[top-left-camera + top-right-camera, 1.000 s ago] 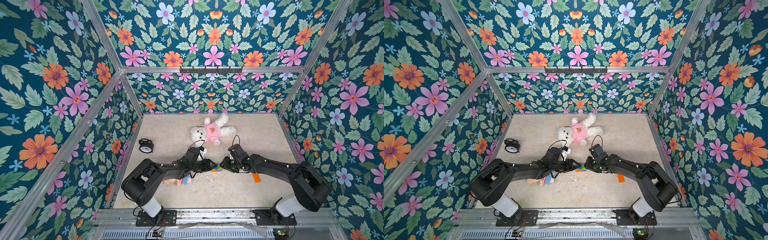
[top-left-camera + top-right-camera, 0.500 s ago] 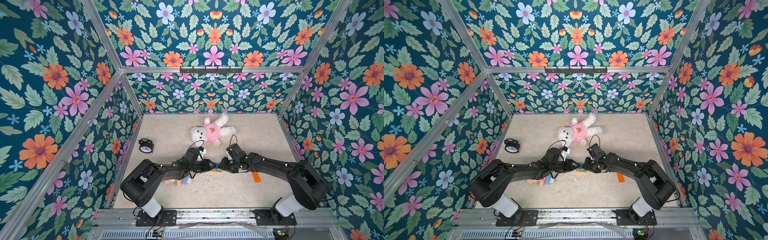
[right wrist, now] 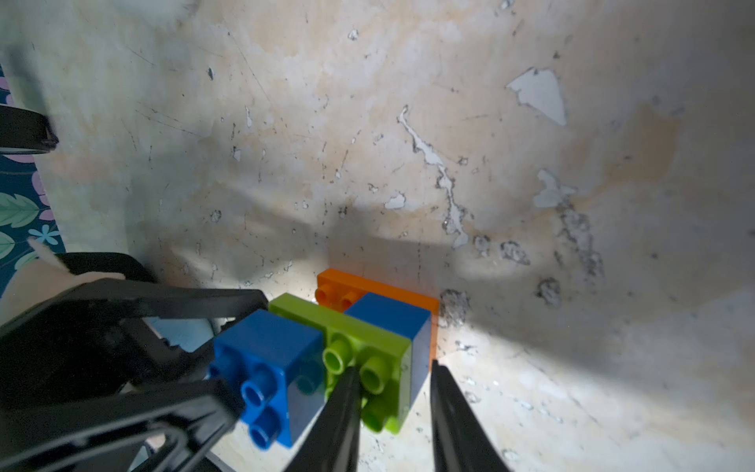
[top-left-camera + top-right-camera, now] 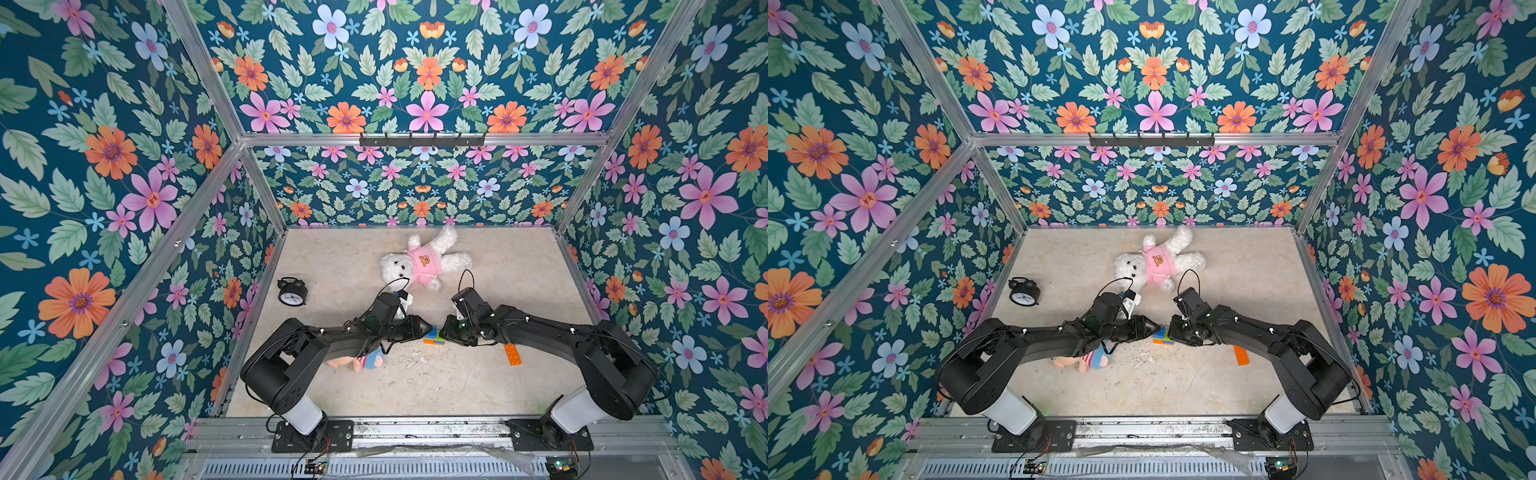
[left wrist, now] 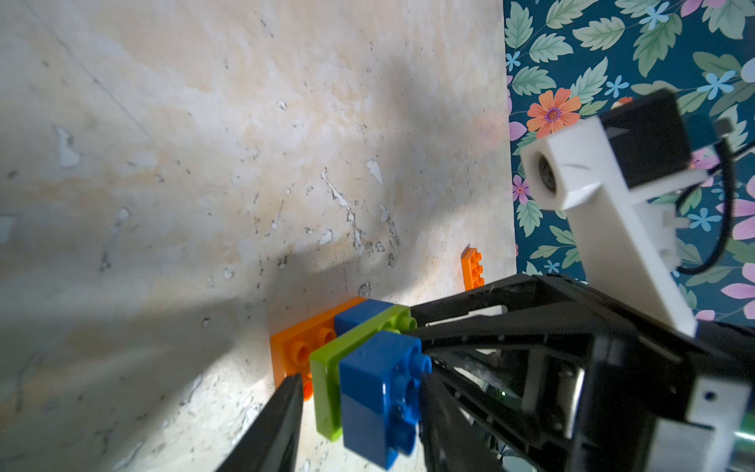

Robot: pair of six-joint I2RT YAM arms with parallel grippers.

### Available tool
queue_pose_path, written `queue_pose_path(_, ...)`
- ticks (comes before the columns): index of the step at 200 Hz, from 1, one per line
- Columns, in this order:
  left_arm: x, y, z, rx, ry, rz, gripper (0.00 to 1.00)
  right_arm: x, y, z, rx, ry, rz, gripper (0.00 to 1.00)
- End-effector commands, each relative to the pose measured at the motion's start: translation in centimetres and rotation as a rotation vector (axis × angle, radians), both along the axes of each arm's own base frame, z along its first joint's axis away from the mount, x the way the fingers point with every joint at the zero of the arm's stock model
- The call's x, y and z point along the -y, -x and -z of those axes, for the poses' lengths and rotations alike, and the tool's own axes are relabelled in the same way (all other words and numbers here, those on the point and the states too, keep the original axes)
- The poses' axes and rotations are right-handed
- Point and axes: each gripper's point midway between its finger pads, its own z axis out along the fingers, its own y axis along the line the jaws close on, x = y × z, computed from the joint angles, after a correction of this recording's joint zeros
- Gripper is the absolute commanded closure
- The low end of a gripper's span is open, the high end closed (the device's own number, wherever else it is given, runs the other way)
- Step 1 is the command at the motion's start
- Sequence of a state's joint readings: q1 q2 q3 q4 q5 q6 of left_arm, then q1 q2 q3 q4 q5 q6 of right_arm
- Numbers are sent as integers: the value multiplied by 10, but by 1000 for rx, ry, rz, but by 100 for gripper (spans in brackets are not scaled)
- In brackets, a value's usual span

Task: Assemble the number 5 with lego
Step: Assemble the lego brick with the lego brick.

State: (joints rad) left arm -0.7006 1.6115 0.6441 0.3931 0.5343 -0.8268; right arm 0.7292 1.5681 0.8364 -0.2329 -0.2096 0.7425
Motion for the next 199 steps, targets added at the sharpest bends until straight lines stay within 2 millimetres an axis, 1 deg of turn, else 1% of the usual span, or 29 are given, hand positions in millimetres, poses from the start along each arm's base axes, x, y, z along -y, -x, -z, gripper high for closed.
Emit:
queue_pose_path(1,0,-3,-1,20,-24,7,49,10,8,10,-35,53,-4,68)
queue_pose_path(18,1,-2,1,17,-33,19,50,10,7,9,-31,53,-2,68)
queue_pose_path(31,-3,-1,6,8,-56,17,51,11,7,9,-31,59,-1,68)
queue_pose_path(51,-5,3,7,-5,-56,13,51,12,7,8,-28,63,1,69)
queue_pose_path(73,-7,4,9,-6,-68,15,49,12,6,9,-28,65,6,70)
queue_pose_path(87,-5,5,11,-14,-61,25,48,13,6,8,-27,67,9,71)
queue_pose_path(111,2,6,8,-22,-24,45,47,17,7,12,-31,87,22,72)
queue_pose_path(139,-1,4,12,-23,-46,35,46,22,10,18,-44,109,29,72)
queue_pose_path(153,-1,5,13,-27,-49,34,46,21,10,19,-47,102,26,73)
queue_pose_path(199,-5,6,17,-32,-73,27,47,24,14,28,-65,110,32,76)
